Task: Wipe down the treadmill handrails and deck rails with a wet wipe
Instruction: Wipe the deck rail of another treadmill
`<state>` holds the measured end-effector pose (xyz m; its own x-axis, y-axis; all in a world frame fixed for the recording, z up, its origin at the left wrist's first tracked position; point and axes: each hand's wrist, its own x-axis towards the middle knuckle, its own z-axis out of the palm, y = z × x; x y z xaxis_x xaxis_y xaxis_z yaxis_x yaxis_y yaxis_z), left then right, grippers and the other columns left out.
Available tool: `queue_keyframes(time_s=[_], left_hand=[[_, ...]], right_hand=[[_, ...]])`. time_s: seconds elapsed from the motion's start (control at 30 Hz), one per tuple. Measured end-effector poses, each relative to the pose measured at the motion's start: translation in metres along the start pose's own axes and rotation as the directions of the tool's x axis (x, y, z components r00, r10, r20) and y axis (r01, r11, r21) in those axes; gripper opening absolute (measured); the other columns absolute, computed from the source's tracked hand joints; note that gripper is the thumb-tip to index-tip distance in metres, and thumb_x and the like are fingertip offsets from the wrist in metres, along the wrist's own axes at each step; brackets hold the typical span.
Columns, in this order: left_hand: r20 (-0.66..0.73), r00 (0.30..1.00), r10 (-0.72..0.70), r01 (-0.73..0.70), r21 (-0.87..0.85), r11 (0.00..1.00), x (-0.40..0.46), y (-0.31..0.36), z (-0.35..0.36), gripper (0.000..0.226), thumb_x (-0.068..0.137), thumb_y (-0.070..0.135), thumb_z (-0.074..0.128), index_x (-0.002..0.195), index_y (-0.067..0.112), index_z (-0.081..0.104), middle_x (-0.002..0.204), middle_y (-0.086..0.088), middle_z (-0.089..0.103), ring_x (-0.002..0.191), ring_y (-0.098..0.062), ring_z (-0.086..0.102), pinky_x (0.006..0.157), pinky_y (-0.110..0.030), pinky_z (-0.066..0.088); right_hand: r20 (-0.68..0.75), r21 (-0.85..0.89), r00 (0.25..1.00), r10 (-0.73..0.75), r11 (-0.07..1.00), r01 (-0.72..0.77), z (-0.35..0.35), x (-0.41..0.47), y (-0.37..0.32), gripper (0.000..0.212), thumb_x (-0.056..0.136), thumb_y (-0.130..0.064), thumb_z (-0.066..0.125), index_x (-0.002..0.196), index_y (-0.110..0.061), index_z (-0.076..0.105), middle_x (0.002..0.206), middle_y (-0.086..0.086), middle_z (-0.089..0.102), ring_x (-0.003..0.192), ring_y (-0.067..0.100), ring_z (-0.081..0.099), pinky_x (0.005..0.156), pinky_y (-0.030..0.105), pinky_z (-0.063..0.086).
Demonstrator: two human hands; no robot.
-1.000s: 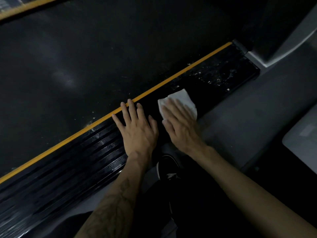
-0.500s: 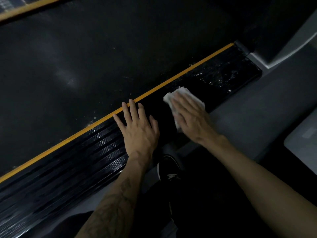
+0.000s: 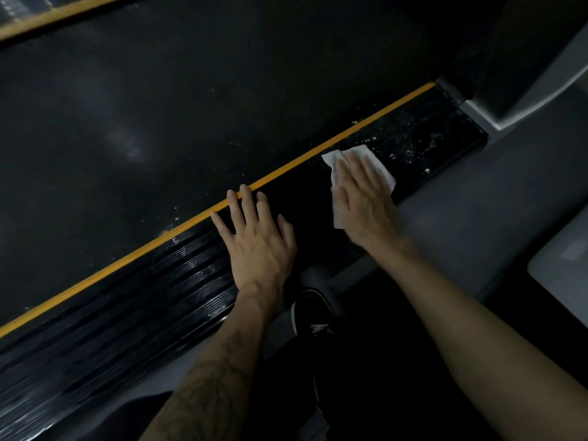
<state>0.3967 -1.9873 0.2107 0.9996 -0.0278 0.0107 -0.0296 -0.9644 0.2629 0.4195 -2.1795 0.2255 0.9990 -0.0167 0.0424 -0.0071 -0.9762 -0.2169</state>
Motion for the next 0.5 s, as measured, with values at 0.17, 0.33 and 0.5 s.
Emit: queue_keyframes(time_s=[0.17,0.33,0.5], left_hand=[[0.009,1.0,-0.002,0.001,0.013,1.0,0.0,0.0,0.0,0.059,0.105,0.042,0.027,0.153,0.009,0.037,0.17,-0.015,0.018,0.159,-0.034,0.004,0.123,-0.066,0.005],[0.01,1.0,-0.001,0.001,0.012,1.0,0.001,0.0,0.0,0.059,0.105,0.042,0.026,0.153,0.01,0.037,0.17,-0.015,0.017,0.159,-0.034,0.003,0.124,-0.066,0.003],[0.021,1.0,-0.002,0.002,0.02,1.0,0.001,0.0,-0.001,0.06,0.105,0.042,0.025,0.154,0.009,0.036,0.17,-0.015,0.016,0.159,-0.034,0.002,0.124,-0.066,0.003]], right_hand=[[0.082,0.032,0.962,-0.259,0.966,0.258,0.007,-0.013,-0.015,0.058,0.108,-0.037,0.025,0.159,-0.01,0.031,0.168,0.01,0.022,0.158,0.025,0.014,0.128,0.044,0.015],[0.026,-0.032,0.998,-0.05,0.998,0.051,-0.003,0.011,0.007,0.056,0.11,-0.031,0.026,0.161,-0.008,0.025,0.169,0.011,0.019,0.159,0.025,0.01,0.127,0.045,0.014],[0.1,0.045,0.963,-0.249,0.968,0.245,0.003,-0.008,-0.024,0.063,0.105,-0.04,0.019,0.16,-0.01,0.031,0.168,0.009,0.023,0.158,0.024,0.014,0.129,0.041,0.011]])
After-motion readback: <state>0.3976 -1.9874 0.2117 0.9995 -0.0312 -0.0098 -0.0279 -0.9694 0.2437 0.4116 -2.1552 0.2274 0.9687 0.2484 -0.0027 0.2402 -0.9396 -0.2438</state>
